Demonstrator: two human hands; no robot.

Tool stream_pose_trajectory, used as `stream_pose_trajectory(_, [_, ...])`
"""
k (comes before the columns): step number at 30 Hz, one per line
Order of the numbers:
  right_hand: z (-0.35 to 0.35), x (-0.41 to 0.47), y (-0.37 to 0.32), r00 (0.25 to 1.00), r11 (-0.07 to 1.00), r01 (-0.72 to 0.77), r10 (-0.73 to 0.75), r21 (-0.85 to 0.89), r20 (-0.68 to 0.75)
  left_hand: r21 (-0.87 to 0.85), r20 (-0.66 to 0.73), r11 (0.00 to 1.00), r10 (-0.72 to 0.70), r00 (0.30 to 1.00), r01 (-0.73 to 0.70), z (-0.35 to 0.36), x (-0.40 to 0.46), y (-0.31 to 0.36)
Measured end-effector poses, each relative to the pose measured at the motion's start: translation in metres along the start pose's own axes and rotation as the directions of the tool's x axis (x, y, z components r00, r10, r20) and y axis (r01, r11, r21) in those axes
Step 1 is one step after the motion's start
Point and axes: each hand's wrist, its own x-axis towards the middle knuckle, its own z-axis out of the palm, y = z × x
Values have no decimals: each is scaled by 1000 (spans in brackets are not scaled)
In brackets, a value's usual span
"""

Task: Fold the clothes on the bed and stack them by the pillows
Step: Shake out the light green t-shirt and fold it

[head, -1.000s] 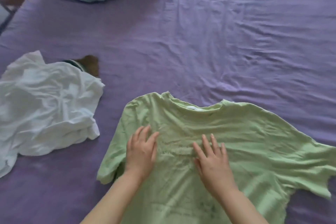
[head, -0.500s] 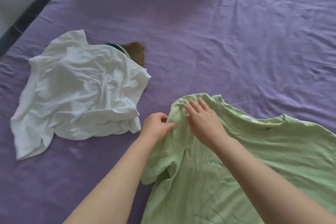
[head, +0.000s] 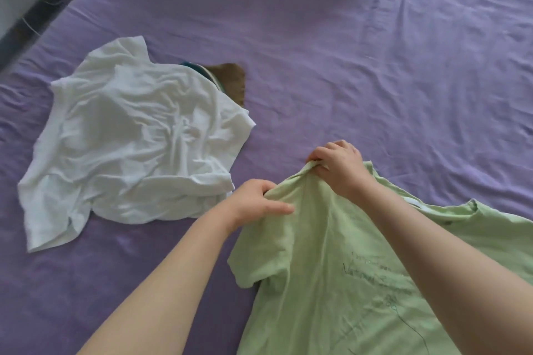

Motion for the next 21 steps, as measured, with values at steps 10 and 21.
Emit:
stream_pose_trajectory(10, [3,0,7,992,992,-117,119,44,-35,409,-4,911,-64,998,60,-56,-29,7])
stream_pose_trajectory(21, [23,-9,-22,948,989,-145,150,39,-279,700,-680,602,396,617,385,-62,-20,-22])
